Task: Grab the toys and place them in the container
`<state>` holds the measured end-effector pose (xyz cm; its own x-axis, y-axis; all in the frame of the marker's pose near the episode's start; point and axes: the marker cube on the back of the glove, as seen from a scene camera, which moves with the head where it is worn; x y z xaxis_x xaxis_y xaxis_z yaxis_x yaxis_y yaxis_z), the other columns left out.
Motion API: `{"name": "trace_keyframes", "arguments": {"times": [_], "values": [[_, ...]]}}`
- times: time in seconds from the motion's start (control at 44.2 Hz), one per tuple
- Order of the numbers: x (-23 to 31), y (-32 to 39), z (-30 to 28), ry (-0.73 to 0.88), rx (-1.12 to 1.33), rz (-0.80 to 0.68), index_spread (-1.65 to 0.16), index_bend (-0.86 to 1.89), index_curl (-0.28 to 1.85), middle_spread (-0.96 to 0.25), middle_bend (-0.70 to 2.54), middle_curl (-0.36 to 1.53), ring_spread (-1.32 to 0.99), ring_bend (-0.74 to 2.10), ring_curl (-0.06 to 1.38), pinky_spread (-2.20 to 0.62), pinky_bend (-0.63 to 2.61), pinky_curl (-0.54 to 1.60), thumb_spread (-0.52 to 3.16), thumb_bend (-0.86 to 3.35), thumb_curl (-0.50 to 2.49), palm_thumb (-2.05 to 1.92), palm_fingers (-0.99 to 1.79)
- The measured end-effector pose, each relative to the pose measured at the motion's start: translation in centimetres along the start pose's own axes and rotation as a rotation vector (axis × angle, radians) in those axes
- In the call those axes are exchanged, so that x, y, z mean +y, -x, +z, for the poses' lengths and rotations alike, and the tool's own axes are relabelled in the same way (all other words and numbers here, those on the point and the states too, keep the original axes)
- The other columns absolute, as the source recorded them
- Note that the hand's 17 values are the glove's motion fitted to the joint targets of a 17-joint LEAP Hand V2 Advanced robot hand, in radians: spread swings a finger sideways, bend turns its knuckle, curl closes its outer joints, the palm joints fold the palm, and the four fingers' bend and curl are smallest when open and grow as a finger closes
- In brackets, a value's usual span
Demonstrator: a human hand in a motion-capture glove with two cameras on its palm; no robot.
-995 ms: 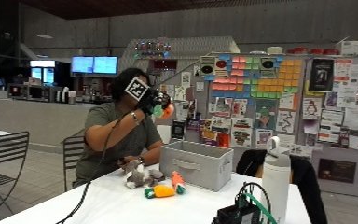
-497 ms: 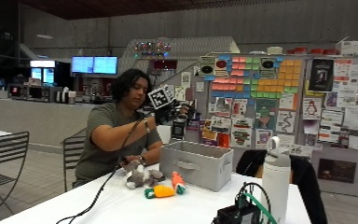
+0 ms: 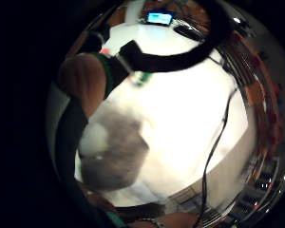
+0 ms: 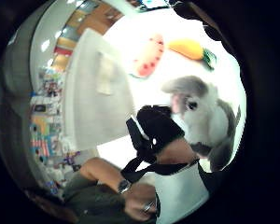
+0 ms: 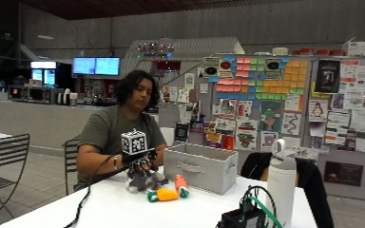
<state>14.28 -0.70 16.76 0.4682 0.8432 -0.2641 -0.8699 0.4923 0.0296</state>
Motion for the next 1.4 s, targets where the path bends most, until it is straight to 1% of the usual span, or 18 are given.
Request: {"name": "trace_keyframes", "arguments": {"times": [0.09,0.181,0.249,0.294,0.316,0.362,0.429,0.475,0.52,0.655,0.746,0.881,0.972,1.085,1.175,1.266,1.334,1.401], "values": [[0.8,-1.2,3.1,-0.002,0.024,0.056,-0.33,0.16,0.40,-0.11,0.38,0.49,-0.19,0.67,0.34,0.00,1.01,0.43,1.21,-0.01,0.35,0.01,0.01],[1.4,-1.8,5.3,-0.081,0.104,0.086,-0.32,0.13,0.37,-0.09,0.38,0.48,-0.18,0.69,0.33,0.01,1.05,0.42,1.20,0.02,0.36,0.09,0.06],[1.4,-2.0,5.8,-0.164,0.167,0.085,-0.33,0.11,0.34,-0.13,0.43,0.48,-0.25,0.91,0.36,-0.01,0.97,0.38,1.19,0.01,0.36,0.10,0.31],[1.1,-2.1,5.9,-0.200,0.197,0.072,-0.34,0.11,0.32,-0.16,0.55,0.51,-0.29,1.04,0.37,-0.07,0.91,0.35,1.19,-0.01,0.35,0.09,0.53],[0.9,-2.1,5.9,-0.213,0.211,0.074,-0.35,0.11,0.31,-0.17,0.56,0.51,-0.31,1.05,0.37,-0.08,0.89,0.34,1.19,-0.01,0.35,0.09,0.53],[0.6,-2.0,5.8,-0.237,0.226,0.122,-0.34,0.07,0.29,-0.23,0.69,0.55,-0.33,1.19,0.42,-0.19,0.91,0.35,1.22,-0.01,0.35,0.09,0.79],[0.3,-1.7,5.6,-0.283,0.190,0.234,-0.33,0.07,0.26,-0.26,0.82,0.60,-0.35,1.27,0.46,-0.27,0.93,0.36,1.28,-0.02,0.33,0.06,0.95],[0.2,-2.3,5.4,-0.314,0.180,0.168,-0.33,0.12,0.26,-0.27,0.91,0.63,-0.35,1.30,0.47,-0.30,0.97,0.37,1.32,-0.03,0.32,0.03,1.12],[0.1,-2.9,5.1,-0.328,0.178,0.085,-0.33,0.20,0.30,-0.28,0.97,0.66,-0.35,1.34,0.50,-0.32,1.00,0.40,1.33,0.03,0.35,0.11,1.25],[1.6,-2.4,2.0,-0.353,0.073,0.045,-0.33,0.24,0.35,-0.29,1.08,0.72,-0.34,1.41,0.55,-0.37,1.04,0.45,1.31,0.05,0.40,0.19,1.25],[2.7,-0.4,-3.9,-0.373,-0.052,-0.029,-0.33,0.26,0.38,-0.29,1.13,0.74,-0.34,1.43,0.57,-0.38,1.05,0.46,1.29,0.06,0.43,0.24,1.23],[3.7,4.7,-14.3,-0.499,-0.219,-0.218,-0.33,0.30,0.42,-0.29,1.17,0.76,-0.33,1.45,0.57,-0.40,1.07,0.48,1.26,0.05,0.46,0.26,1.22],[2.9,7.6,-19.5,-0.540,-0.347,-0.328,-0.34,0.31,0.45,-0.29,1.18,0.76,-0.33,1.47,0.58,-0.40,1.07,0.48,1.25,0.04,0.48,0.27,1.21],[1.8,11.5,-24.7,-0.630,-0.488,-0.417,-0.34,0.32,0.49,-0.29,1.17,0.76,-0.33,1.48,0.58,-0.41,1.08,0.49,1.23,0.02,0.50,0.27,1.19],[0.1,14.2,-26.8,-0.652,-0.567,-0.470,-0.34,0.31,0.51,-0.28,1.16,0.76,-0.32,1.47,0.57,-0.41,1.08,0.49,1.22,0.01,0.52,0.28,1.16],[-2.1,16.7,-27.0,-0.619,-0.589,-0.509,-0.34,0.30,0.53,-0.29,1.14,0.75,-0.32,1.46,0.56,-0.40,1.06,0.49,1.21,-0.01,0.53,0.27,1.13],[-2.9,18.6,-26.1,-0.554,-0.608,-0.523,-0.34,0.27,0.54,-0.29,1.13,0.74,-0.32,1.44,0.55,-0.40,1.04,0.48,1.22,-0.01,0.53,0.26,1.12],[-3.6,20.4,-24.7,-0.436,-0.669,-0.569,-0.35,0.25,0.55,-0.29,1.14,0.74,-0.32,1.42,0.55,-0.40,1.02,0.48,1.23,-0.02,0.53,0.24,1.12]]}}
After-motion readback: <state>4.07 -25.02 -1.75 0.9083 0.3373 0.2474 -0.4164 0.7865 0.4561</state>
